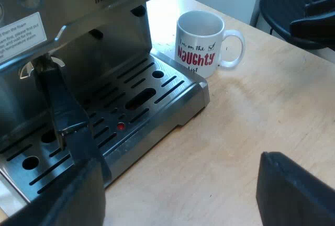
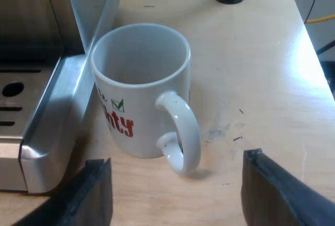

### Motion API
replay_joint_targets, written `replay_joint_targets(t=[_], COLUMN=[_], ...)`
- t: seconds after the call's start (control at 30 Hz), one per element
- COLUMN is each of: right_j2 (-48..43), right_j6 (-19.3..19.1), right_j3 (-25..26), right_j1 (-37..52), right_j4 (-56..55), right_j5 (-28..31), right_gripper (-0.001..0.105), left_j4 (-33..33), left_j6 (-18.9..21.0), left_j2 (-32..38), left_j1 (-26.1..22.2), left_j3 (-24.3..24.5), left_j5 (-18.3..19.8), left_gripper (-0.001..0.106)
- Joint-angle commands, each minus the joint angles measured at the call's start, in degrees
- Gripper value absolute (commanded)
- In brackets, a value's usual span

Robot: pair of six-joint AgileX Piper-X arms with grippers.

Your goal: Place mug into machine

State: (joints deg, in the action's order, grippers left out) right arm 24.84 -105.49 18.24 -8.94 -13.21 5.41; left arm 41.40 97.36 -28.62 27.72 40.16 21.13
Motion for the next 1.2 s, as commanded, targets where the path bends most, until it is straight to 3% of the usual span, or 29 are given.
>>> replay_joint_targets(t=[0.03, 0.3, 1.2], right_j2=[-0.2, 1.5, 33.6], right_j6=[-0.1, 0.8, 0.3], right_j3=[-0.2, -2.4, -2.6], right_j1=[0.0, 0.1, 0.1], right_j4=[1.1, 6.1, 35.0], right_j5=[0.1, 0.4, -1.8], right_gripper=[0.056, 0.056, 0.056], left_j4=[-1.0, -1.0, -1.0], left_j6=[0.1, 0.1, 0.3], left_j2=[0.2, 0.2, 0.2], left_j1=[0.3, 0.3, 0.3], left_j3=[0.4, 0.4, 0.4], left_j5=[-0.1, 0.0, 0.2], left_gripper=[0.063, 0.063, 0.063])
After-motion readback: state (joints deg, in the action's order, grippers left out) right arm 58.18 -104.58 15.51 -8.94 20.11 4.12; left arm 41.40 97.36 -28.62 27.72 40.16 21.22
